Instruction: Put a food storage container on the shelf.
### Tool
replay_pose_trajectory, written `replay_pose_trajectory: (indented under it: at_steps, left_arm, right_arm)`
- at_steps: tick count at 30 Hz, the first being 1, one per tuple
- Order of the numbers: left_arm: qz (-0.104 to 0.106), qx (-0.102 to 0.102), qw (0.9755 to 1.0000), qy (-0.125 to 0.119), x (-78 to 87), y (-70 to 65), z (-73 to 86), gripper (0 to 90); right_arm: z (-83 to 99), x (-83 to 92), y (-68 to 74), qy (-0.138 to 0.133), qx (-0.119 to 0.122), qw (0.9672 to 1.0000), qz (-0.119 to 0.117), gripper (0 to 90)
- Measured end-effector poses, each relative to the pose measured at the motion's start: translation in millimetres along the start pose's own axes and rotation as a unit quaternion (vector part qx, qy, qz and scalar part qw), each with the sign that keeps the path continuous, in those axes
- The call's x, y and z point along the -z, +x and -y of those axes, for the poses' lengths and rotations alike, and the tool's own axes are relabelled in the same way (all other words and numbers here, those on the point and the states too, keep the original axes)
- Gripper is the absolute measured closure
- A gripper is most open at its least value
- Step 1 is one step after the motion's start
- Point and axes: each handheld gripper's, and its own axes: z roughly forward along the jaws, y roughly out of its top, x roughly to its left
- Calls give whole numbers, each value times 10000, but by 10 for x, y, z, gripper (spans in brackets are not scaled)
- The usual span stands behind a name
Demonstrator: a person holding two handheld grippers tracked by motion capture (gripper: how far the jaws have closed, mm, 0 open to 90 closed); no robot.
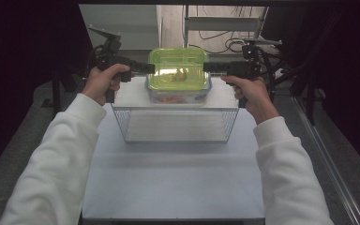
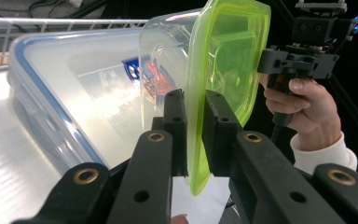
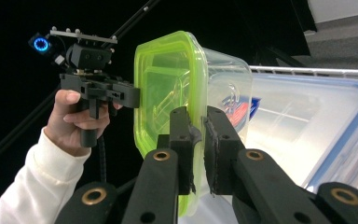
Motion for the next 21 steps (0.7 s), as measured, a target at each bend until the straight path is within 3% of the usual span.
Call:
replay_pose_trajectory:
  at_steps: [9, 13, 21]
  left_arm:
    - [48, 217, 9997, -125, -31, 131, -90, 814]
    - [144, 431, 9987, -220, -61, 210, -113, 804]
    - [198, 637, 9974, -281, -112, 304, -134, 763]
  right_arm:
    - [-45, -96, -179, -76, -270, 9995, -128, 812]
    - [-87, -134, -230, -56, -397, 9992, -56, 786]
    - [-129, -232, -343, -65, -686, 9976, 91, 737]
